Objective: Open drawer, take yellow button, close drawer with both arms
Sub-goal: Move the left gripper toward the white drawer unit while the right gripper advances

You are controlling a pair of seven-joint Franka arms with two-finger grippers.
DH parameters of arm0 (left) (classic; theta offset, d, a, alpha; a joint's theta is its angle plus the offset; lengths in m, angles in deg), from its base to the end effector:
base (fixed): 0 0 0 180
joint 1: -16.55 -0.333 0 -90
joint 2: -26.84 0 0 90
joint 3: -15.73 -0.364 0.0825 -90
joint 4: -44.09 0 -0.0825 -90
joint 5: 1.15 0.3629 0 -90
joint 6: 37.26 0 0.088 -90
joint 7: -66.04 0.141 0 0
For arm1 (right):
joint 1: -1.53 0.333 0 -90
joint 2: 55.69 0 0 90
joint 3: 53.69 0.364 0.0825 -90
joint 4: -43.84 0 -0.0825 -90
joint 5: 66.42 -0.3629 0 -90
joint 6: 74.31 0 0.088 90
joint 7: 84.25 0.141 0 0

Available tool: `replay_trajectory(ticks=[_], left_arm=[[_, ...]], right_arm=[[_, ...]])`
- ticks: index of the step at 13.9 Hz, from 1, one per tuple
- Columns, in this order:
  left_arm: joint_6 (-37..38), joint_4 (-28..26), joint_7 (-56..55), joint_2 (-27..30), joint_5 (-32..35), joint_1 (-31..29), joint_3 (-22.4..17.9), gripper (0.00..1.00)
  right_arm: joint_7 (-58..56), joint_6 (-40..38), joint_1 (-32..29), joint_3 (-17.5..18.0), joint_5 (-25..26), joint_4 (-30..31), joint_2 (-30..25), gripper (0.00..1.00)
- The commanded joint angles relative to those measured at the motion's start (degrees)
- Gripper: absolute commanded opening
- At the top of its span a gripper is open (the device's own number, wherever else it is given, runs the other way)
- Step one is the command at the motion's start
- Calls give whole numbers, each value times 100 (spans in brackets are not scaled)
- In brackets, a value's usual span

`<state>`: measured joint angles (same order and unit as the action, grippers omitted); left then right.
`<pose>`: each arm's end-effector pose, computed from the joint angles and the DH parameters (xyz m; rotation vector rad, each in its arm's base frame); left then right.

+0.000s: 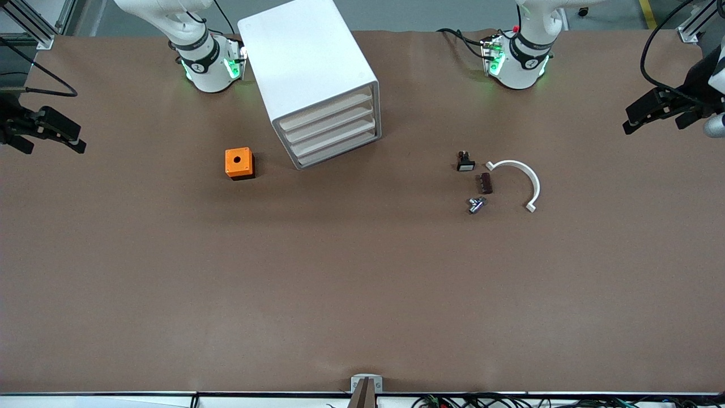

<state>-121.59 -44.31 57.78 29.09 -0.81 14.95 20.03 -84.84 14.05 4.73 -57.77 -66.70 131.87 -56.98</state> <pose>0.5076 -0.0240 0.6629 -3.1256 -0.1527 0.0483 0.5238 -0.0079 0.6633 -3.1351 0.0076 -0.0444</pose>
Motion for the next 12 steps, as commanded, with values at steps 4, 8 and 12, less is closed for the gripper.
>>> replay_trajectory(ticks=[4,8,12], left_arm=[[-117,578,-114,-1549,1135,282,97,100],[-1178,640,-1210,-2561,1127,441,115,100],[-2191,640,-3369,-3458,1022,950,141,100]], right_arm=[[50,-38,-73,57,98,-145,32,100],[77,-30,-30,65,98,-154,41,100],[86,-12,-3,65,98,-180,138,100]])
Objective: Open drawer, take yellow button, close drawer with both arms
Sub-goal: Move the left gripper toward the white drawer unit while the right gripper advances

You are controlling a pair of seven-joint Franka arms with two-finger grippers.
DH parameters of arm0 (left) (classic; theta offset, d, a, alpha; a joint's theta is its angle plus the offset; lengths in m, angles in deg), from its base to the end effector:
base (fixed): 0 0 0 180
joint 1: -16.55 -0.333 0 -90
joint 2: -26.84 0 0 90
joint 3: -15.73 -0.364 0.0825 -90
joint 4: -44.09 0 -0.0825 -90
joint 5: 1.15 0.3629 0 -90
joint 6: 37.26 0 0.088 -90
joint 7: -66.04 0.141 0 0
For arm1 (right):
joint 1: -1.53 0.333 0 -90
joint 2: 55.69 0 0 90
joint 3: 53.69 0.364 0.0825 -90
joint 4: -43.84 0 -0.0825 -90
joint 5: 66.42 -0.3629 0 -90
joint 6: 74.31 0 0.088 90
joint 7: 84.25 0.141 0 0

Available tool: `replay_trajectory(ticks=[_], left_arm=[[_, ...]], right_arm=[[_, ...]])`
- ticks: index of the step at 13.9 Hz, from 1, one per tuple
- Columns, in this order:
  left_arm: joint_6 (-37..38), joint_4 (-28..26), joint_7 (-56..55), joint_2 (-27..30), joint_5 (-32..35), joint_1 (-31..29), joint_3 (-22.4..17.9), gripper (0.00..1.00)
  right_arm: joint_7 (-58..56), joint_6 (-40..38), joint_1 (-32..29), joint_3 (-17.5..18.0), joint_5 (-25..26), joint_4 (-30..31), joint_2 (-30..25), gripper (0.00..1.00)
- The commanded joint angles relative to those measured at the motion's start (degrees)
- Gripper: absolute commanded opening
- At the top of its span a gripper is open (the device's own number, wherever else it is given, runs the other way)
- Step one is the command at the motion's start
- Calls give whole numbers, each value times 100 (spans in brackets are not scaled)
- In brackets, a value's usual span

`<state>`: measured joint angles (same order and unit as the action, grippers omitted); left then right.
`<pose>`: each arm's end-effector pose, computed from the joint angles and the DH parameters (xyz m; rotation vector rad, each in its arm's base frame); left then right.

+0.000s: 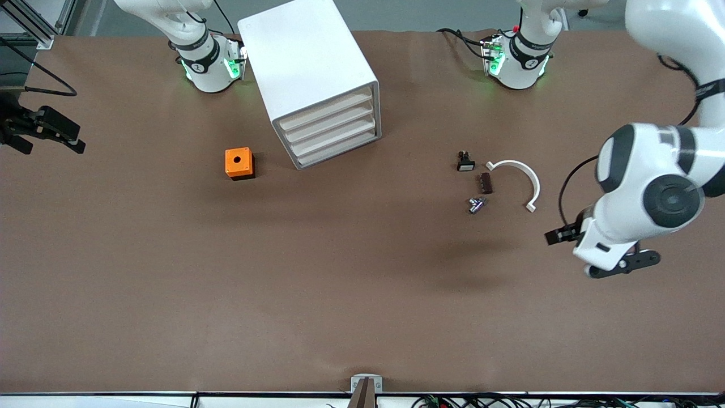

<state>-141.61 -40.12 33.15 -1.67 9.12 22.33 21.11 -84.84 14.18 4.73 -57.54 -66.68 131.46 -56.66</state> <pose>0.6728 -0.1010 0.3991 -2.9292 -0.4883 0.1280 0.5262 -0.0057 0.6638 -3.1359 0.0014 -0.0504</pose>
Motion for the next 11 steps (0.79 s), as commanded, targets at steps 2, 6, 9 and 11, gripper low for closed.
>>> replay_trajectory(ticks=[2,6,9,11], left_arm=[[-252,221,-2066,-751,-33,511,34,100],[-261,212,-3895,-1236,-593,1065,34,100],[-252,212,-4925,-1219,-1630,1329,34,100],[-217,203,-5784,-1210,-2298,1496,34,100]], right_arm=[[68,-34,-47,42,87,-245,141,100],[76,-43,-13,51,-18,-245,281,100],[574,-191,302,78,-18,-210,308,100],[1496,-306,706,78,-10,-236,308,100]])
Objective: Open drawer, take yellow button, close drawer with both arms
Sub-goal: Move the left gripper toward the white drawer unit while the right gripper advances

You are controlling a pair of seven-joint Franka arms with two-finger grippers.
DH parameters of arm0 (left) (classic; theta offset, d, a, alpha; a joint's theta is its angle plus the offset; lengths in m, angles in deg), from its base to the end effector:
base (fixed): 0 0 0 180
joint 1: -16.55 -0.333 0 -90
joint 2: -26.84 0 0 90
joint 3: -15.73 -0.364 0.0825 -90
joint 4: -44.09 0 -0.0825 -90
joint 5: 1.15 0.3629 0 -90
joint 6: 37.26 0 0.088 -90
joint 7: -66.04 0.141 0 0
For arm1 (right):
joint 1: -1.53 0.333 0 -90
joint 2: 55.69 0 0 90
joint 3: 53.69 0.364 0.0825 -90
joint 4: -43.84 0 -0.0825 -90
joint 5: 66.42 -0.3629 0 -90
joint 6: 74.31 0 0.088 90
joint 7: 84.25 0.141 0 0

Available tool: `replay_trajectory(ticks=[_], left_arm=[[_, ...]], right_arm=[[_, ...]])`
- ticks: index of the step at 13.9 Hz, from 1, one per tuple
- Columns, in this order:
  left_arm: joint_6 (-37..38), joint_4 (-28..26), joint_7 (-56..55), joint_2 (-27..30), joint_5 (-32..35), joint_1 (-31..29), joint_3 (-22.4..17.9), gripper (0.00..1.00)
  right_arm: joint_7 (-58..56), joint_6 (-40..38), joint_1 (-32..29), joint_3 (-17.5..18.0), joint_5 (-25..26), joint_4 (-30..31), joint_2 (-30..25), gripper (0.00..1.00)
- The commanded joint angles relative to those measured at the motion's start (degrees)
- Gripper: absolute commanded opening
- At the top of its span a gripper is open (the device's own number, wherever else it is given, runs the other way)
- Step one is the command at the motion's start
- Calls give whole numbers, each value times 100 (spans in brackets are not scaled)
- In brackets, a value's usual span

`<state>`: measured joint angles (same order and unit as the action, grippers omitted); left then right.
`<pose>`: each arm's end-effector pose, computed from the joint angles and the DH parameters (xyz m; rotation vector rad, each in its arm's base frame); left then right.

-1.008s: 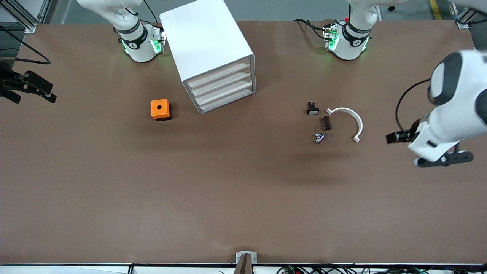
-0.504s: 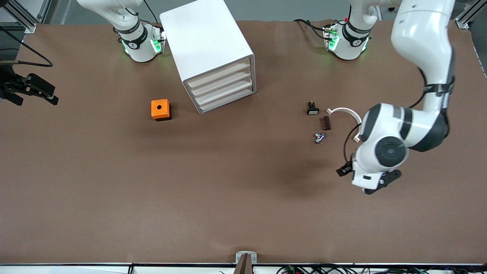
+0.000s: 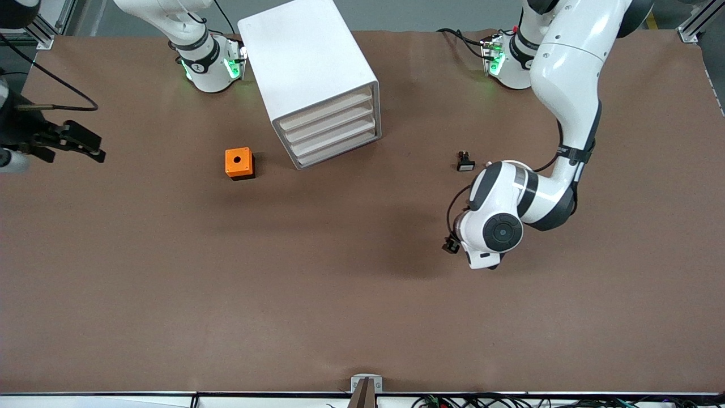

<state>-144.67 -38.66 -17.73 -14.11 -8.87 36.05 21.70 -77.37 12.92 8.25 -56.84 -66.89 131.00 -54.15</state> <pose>0.6263 -0.3001 0.2649 -2.5522 -1.5506 0.4828 0.5364 0.0351 0.6422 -3.1357 0.0901 0.0410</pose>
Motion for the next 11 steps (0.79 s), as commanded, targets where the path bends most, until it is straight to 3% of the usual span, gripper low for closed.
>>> replay_trajectory(ticks=[1,3,6,11], left_arm=[[98,57,-1303,17,-815,263,-25,100],[124,31,-2218,17,-984,465,-25,100],[464,13,-3196,17,-1563,791,-17,100],[1898,22,-3969,52,-3083,809,-8,100]], right_arm=[[1128,-189,566,8,11,-190,57,100],[1796,-189,918,8,82,-181,92,100],[4061,-119,1375,16,-41,-173,302,100],[4419,-110,1824,8,-68,-137,645,100]])
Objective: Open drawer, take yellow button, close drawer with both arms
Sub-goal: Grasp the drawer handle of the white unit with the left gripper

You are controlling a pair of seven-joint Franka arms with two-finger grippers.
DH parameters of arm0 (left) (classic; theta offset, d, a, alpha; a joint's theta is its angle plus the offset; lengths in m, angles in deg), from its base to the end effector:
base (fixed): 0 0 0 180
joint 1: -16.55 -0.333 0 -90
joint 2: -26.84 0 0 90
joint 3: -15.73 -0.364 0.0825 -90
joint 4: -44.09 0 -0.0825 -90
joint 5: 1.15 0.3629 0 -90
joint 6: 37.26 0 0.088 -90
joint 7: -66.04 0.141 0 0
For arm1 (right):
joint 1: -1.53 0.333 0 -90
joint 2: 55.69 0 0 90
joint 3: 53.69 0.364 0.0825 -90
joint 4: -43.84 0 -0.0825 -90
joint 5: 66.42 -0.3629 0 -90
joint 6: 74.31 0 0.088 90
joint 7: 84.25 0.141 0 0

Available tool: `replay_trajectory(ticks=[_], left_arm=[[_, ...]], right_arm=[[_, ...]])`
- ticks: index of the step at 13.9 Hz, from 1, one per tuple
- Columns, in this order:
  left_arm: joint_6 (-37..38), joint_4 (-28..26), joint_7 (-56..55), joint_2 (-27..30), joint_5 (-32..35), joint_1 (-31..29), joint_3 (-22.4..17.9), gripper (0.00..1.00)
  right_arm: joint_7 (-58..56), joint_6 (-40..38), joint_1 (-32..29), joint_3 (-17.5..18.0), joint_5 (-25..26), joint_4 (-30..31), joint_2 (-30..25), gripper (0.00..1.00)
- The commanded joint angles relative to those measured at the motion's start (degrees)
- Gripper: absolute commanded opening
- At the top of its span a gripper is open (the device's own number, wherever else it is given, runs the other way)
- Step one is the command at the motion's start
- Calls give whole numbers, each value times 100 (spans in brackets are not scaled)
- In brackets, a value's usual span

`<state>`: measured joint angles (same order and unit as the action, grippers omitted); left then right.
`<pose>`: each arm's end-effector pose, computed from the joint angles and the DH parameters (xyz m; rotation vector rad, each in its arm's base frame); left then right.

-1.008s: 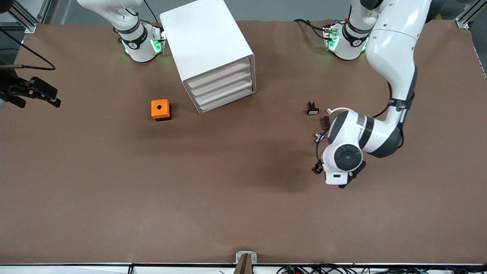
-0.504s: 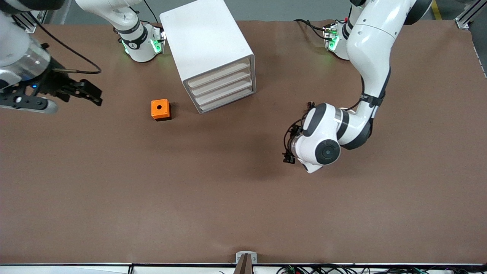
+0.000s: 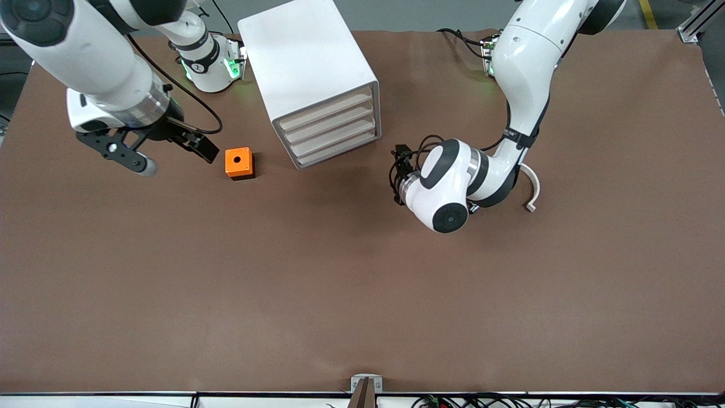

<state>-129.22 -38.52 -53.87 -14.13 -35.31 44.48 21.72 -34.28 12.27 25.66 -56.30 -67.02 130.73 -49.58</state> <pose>0.5161 -0.4244 0.2826 -1.7011 -1.9412 1.0305 0.5191 0.2079 0.5996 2.9830 -0.7562 -0.1450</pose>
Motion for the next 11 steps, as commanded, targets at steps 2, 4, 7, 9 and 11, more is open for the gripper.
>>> replay_trajectory(ticks=[2,4,7,9,11], left_arm=[[591,17,-874,62,-906,10,7,100],[688,17,-1164,27,-1257,89,113,96],[688,-1,-1421,-8,-1969,160,139,79],[688,8,-1438,-87,-2173,335,139,71],[680,8,-1517,-192,-2252,432,139,65]], right_arm=[[48,-36,110,-38,-54,-49,293,100],[30,-36,180,-38,-54,-40,337,100],[91,34,382,-47,-54,-40,434,100],[91,43,365,-38,-54,-40,443,100],[91,43,382,-47,-54,-40,443,100]])
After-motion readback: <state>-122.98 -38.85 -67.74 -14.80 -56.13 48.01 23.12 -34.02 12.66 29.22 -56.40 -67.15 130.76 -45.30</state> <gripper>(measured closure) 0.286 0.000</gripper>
